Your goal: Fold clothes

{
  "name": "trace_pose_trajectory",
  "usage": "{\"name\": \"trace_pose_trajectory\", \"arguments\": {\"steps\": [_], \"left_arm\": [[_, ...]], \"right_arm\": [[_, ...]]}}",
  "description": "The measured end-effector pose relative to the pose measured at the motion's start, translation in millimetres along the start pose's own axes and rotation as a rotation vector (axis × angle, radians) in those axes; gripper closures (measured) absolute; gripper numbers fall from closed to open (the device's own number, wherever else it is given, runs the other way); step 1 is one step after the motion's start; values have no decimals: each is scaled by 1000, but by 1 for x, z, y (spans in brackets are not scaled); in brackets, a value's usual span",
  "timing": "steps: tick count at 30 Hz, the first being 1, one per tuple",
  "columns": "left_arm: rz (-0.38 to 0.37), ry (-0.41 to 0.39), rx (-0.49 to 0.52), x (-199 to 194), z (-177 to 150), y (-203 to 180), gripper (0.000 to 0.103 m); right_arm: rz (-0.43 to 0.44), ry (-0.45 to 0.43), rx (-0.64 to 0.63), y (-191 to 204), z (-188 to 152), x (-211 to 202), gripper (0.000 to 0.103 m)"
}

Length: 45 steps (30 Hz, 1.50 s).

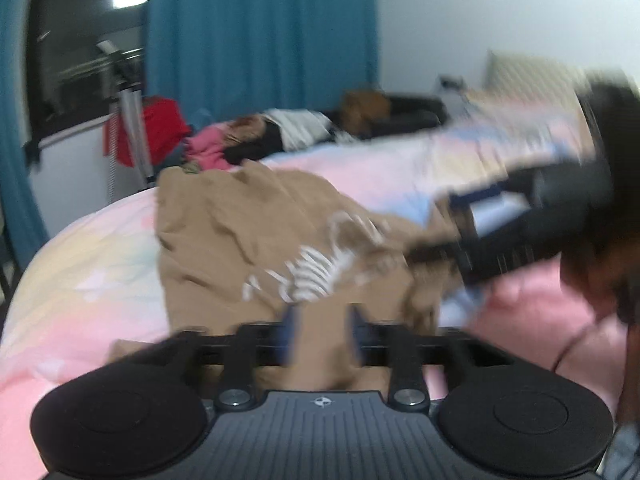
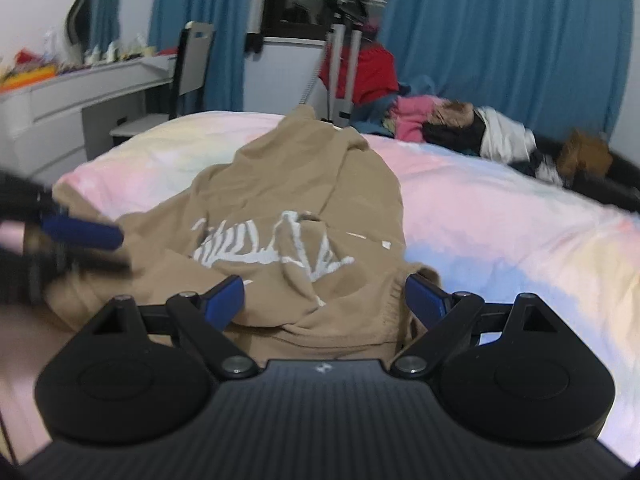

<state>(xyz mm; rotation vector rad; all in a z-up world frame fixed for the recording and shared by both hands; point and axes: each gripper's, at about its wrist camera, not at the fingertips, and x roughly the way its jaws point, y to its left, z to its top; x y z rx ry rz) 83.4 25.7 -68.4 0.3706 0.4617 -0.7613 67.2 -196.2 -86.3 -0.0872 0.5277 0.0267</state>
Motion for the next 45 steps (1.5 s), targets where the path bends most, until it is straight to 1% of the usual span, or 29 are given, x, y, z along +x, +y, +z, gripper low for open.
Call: {"name": "trace_pose_trajectory", "arguments": {"steps": [2,3,4,5,6,7,8,10,13,15,17,19,21,23,26,28,31,33,35,37,38,39,41,42,44,45], "left_arm": [[24,30,66,10,-3,-14,39],[42,50,80,18,-6,-16,41],[68,69,83,25,-7,-17,46],[83,76,77,29,-9,-17,55],[96,79,69,32,-11,-16,62],[108,83,62,35,-13,-15,77],[94,83,34,35,-13,-11,89],[39,64,-49,31,-11,0,97],[-10,-6,-174,17,-5,17,99],[-57,-60,-329,7,-3,38,99],[-111,-92,-473,1,-2,57,99],[-186,-107,-613,-2,-6,75,99],[-245,-103,-711,0,-11,85,99],[-302,-99,-805,2,-16,95,99],[-346,-96,-874,2,-19,101,99],[-354,-86,-897,2,-20,103,99],[-348,-73,-911,3,-21,105,99],[-330,-72,-900,2,-22,105,99],[-309,-73,-885,2,-22,104,99],[-282,-77,-860,1,-21,102,99],[-265,-80,-841,1,-20,100,97],[-242,-84,-797,-2,-17,96,95],[-194,-94,-697,-7,-9,88,87],[-171,-97,-631,-10,-5,80,85],[-125,-103,-497,-16,3,64,75],[-99,-108,-427,-20,5,55,73]], "right_arm": [[3,7,48,-8,0,0,14],[5,10,65,-10,0,0,14],[8,12,80,-13,0,0,14],[12,13,95,-16,-1,0,14],[16,12,107,-17,-1,0,14],[20,11,114,-19,-1,-1,14],[22,11,118,-19,-1,-1,14],[23,12,122,-20,-1,-1,14],[23,11,123,-20,-1,-2,14],[28,0,116,-18,1,-3,14],[35,-31,70,-12,2,-6,14],[48,-80,-24,1,2,-11,14],[53,-111,-139,18,1,-14,14],[41,-128,-284,38,-6,-13,14],[-28,-140,-508,67,-21,-4,14],[-77,-130,-589,79,-27,7,14],[-140,-128,-613,81,-29,21,14],[-199,-156,-585,77,-25,23,14],[-236,-200,-520,68,-17,16,14],[-221,-253,-419,56,-7,2,14],[-211,-280,-366,50,-2,-5,14],[-200,-301,-322,44,1,-9,14],[-174,-296,-263,33,4,-9,14],[-162,-294,-234,28,6,-9,14],[-136,-289,-176,18,9,-9,14],[-123,-287,-147,13,11,-9,14]]}}
